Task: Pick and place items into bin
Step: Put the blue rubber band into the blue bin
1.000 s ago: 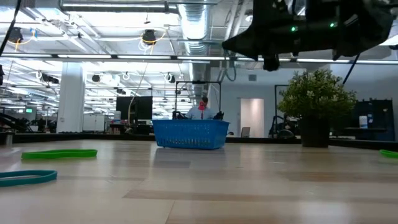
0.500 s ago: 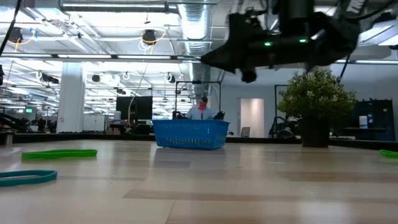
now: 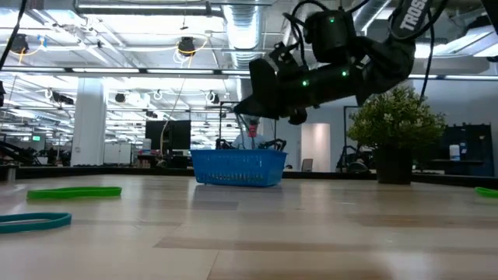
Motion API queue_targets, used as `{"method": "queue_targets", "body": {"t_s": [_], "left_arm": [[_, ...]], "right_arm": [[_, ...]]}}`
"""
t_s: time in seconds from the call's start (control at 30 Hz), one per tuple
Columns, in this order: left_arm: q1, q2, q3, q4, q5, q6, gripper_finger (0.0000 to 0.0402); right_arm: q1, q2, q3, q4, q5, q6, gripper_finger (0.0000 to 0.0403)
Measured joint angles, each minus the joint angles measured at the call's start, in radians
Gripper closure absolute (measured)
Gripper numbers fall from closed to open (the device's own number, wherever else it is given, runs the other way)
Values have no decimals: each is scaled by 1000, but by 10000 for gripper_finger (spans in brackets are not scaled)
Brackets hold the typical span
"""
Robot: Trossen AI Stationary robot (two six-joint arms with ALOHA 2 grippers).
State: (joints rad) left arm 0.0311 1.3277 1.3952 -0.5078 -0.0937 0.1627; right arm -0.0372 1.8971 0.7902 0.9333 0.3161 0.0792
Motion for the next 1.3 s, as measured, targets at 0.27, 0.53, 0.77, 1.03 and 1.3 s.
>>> {"method": "queue_targets", "body": {"t_s": [0.27,0.53,0.77,1.03,1.3], "left_arm": [[0,0,0,-19,0,0,277],[0,0,0,-20,0,-1,277],[0,0,0,-18,0,-1,277],[0,0,0,-25,0,-19,276],[-7,0,0,-203,13,-98,276]], "right_arm": [[-11,6,-1,-74,-4,-5,403],[-11,6,-1,-119,-4,1,394],[-11,6,13,-185,-4,2,335],[14,3,73,-277,-1,-1,263],[117,-165,83,-465,-2,-52,241]]}}
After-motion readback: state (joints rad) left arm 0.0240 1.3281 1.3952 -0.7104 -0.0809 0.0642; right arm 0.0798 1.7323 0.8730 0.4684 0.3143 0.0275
